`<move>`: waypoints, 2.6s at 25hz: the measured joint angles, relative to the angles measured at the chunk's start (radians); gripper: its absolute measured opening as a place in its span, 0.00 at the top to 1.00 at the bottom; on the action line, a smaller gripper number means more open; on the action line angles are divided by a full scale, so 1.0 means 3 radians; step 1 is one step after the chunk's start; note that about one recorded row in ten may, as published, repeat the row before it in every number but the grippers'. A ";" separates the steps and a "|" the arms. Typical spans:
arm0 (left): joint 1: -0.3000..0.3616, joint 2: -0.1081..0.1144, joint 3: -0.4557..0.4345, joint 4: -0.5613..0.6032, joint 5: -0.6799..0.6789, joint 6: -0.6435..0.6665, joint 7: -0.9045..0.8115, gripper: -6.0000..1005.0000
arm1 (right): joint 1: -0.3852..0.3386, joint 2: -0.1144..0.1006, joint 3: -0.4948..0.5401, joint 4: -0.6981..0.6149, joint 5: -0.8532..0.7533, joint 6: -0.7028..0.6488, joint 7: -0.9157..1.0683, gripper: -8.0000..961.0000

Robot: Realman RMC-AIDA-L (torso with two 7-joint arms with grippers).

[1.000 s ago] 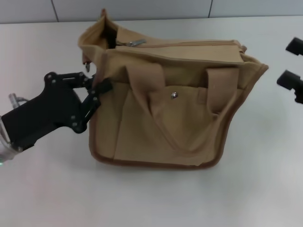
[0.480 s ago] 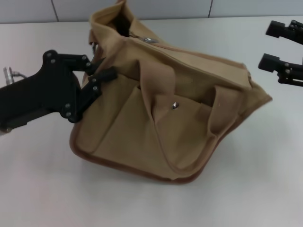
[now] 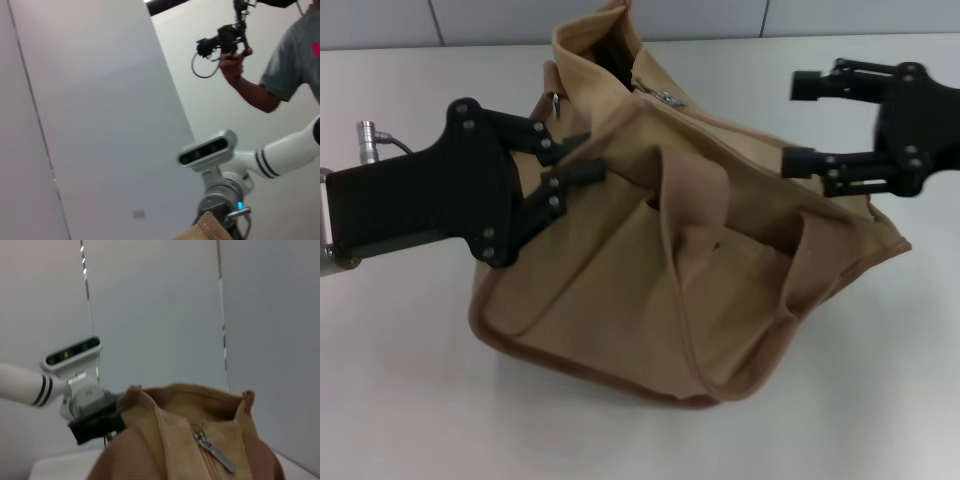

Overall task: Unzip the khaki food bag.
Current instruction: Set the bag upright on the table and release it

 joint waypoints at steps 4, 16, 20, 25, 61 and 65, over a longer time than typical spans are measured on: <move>0.0018 0.0002 0.0173 0.0074 -0.0080 0.0000 -0.0015 0.91 | 0.0047 0.0022 -0.0155 -0.0286 -0.0072 0.0176 0.0196 0.13; 0.0026 0.0008 0.0213 0.0323 -0.0129 0.0002 -0.0163 0.91 | 0.0201 0.0016 -0.0244 -0.0516 0.0016 0.0325 0.0384 0.15; -0.0016 0.0006 0.0281 0.0404 -0.0150 0.0012 -0.0235 0.91 | 0.0209 0.0009 -0.0510 -0.0544 -0.0031 0.0342 0.0383 0.16; -0.0026 -0.0002 0.0453 0.0441 -0.0250 -0.0015 -0.0236 0.91 | 0.0196 0.0022 -0.0664 -0.0588 -0.0150 0.0331 0.0410 0.17; -0.0036 -0.0002 0.0548 0.0447 -0.0353 -0.0106 -0.0236 0.91 | 0.0258 0.0030 -0.1171 -0.0902 -0.0474 0.0067 0.0727 0.40; -0.0038 -0.0001 0.0552 0.0445 -0.0375 -0.0107 -0.0236 0.91 | 0.0261 0.0032 -0.1183 -0.0907 -0.0476 0.0132 0.0730 0.56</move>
